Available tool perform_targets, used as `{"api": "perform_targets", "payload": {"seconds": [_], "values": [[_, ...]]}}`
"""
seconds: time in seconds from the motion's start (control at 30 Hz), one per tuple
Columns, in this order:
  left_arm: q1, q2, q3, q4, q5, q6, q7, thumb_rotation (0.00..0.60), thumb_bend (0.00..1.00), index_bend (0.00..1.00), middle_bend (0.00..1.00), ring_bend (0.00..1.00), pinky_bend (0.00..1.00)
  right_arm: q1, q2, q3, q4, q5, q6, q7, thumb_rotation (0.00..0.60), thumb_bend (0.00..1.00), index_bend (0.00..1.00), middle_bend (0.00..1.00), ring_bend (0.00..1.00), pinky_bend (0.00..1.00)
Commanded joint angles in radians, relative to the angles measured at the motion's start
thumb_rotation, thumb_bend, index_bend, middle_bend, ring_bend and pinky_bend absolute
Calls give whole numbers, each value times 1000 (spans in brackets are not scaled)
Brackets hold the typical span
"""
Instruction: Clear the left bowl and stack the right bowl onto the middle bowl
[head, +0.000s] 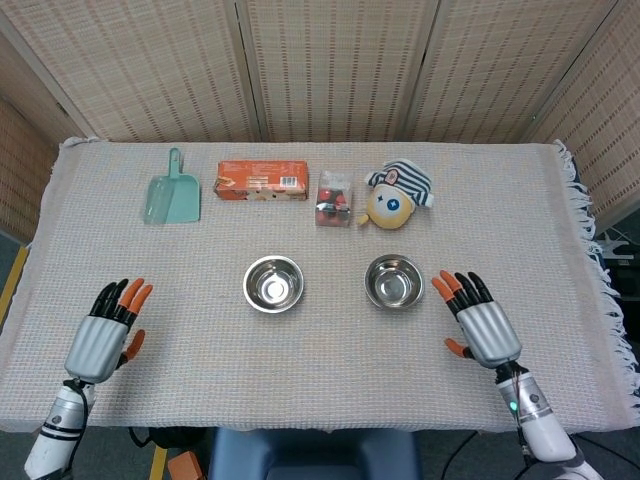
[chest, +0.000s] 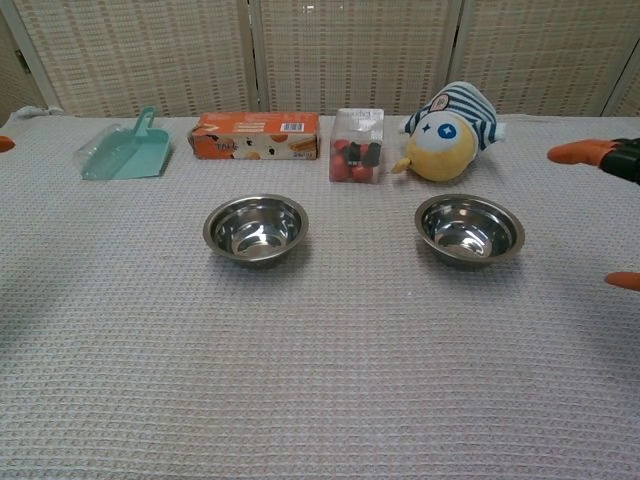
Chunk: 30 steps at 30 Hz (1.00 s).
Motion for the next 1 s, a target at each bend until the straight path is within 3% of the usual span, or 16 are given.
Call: {"api": "perform_targets", "payload": {"seconds": [0.03,0.37,0.7,0.9,1.0], "values": [[34,28,-16,16,-12,31,-55,600,451,0,12,0,92,71,-114,24,109,20,-75,-70,600,84,138,0,0,0],[57,42,-50,33,5,50,-105,600,451,0,0,0,92,183,-306,76,326,81,-153,-127,600,155,352,0,0,0],[72,55,-74,30,11,49,-118,600,454,0,0,0,92,245,-439,92,538,82,-148,-59,600,242,621,10,0,0],[77,57,-79,27,20,43,-114,600,453,0,0,0,92,243,-441,84,540,36,-64,-1,600,392,762,79,0,0],[77,66,-78,20,18,22,-112,600,454,0,0,0,92,247,-407,78,480,-9,-13,31,600,401,774,92,0,0]]}}
